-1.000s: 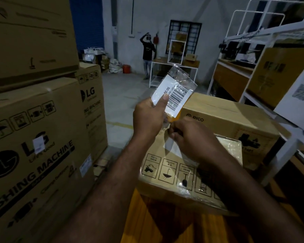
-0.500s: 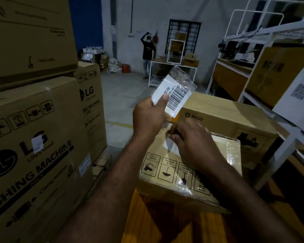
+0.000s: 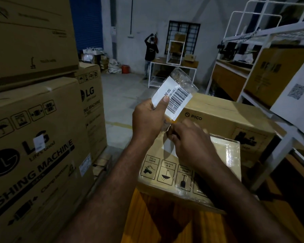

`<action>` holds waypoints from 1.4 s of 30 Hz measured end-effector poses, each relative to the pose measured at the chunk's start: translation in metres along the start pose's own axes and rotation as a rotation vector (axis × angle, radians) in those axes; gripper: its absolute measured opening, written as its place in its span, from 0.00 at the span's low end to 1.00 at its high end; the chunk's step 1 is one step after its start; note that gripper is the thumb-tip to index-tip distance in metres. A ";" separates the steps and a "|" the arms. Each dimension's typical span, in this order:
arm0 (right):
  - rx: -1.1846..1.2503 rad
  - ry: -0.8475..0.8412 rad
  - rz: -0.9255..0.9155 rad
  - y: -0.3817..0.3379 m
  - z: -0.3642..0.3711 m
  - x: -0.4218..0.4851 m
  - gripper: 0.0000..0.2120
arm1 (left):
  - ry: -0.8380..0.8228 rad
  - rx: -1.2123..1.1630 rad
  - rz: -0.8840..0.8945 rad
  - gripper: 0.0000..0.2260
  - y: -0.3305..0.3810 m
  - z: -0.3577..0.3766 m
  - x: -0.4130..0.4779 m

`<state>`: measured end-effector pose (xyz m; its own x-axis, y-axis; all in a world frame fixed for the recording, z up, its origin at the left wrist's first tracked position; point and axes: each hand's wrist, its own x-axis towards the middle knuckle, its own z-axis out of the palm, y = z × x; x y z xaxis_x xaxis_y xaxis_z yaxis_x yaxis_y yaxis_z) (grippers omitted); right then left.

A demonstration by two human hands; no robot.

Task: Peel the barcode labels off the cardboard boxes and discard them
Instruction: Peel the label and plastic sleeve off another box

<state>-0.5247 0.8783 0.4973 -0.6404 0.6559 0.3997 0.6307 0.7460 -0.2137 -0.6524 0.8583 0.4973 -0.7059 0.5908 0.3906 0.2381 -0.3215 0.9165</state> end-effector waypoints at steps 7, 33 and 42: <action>-0.087 -0.094 -0.018 -0.009 -0.007 -0.002 0.08 | -0.019 -0.025 0.027 0.09 -0.003 -0.004 -0.005; -0.154 0.058 -0.129 -0.002 0.003 -0.014 0.06 | 0.026 0.041 0.074 0.11 -0.004 -0.006 -0.015; -0.181 0.098 -0.239 0.021 0.006 -0.070 0.06 | -0.009 0.176 0.109 0.16 -0.008 0.000 -0.018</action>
<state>-0.4698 0.8487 0.4595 -0.7398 0.4437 0.5057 0.5410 0.8392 0.0551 -0.6412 0.8499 0.4832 -0.6634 0.5666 0.4887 0.4264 -0.2505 0.8692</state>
